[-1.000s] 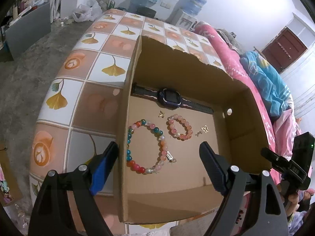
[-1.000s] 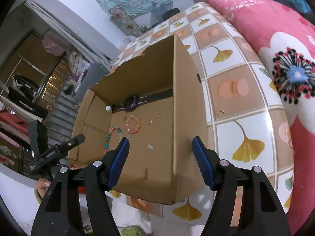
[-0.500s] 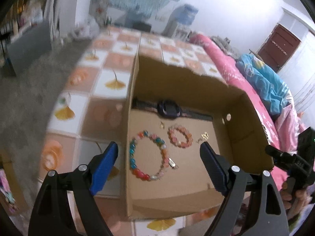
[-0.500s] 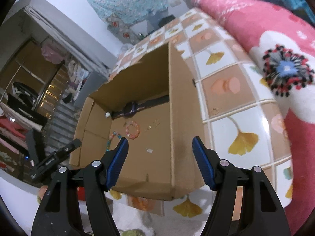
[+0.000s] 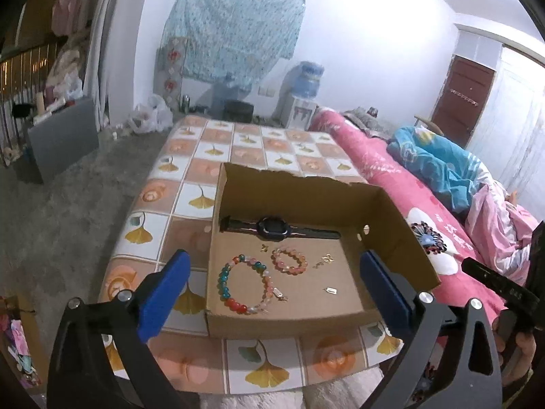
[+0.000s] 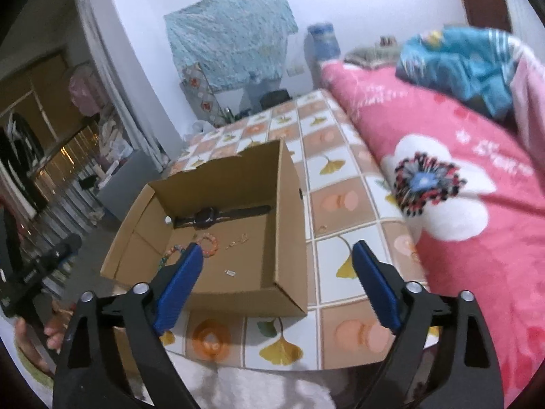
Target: Organize jewelry
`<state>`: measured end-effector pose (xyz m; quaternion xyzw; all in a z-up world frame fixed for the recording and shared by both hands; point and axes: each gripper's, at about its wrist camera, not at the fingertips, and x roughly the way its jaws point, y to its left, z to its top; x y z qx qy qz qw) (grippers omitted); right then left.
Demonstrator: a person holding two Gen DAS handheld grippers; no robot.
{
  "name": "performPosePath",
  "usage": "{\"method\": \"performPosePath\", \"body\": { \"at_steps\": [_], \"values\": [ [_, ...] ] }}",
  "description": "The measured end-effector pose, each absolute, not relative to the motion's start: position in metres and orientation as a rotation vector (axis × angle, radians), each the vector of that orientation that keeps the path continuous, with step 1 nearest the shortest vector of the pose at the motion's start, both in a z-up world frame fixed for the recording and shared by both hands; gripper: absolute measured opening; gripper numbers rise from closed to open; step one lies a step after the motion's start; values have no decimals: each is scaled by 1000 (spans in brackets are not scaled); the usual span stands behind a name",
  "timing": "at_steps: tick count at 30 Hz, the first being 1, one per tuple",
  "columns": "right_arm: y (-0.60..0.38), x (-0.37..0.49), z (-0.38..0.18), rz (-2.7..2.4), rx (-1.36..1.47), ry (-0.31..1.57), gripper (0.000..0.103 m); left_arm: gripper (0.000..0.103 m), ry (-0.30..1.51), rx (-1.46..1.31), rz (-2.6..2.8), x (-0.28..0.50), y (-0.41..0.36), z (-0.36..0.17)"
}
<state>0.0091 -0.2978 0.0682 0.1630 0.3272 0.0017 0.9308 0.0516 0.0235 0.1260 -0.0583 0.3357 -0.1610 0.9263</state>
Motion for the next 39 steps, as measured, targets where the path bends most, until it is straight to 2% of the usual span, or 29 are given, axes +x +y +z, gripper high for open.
{"method": "performPosePath", "body": {
  "at_steps": [7, 25, 39],
  "values": [
    [-274, -15, 73, 28, 233, 646, 95, 98, 669, -81, -266, 27, 11, 129],
    [-240, -22, 53, 33, 193, 721, 95, 98, 677, 55, -118, 8, -7, 112],
    [-237, 3, 29, -71, 204, 825, 95, 98, 868, 126, -80, 29, -33, 61]
  ]
}}
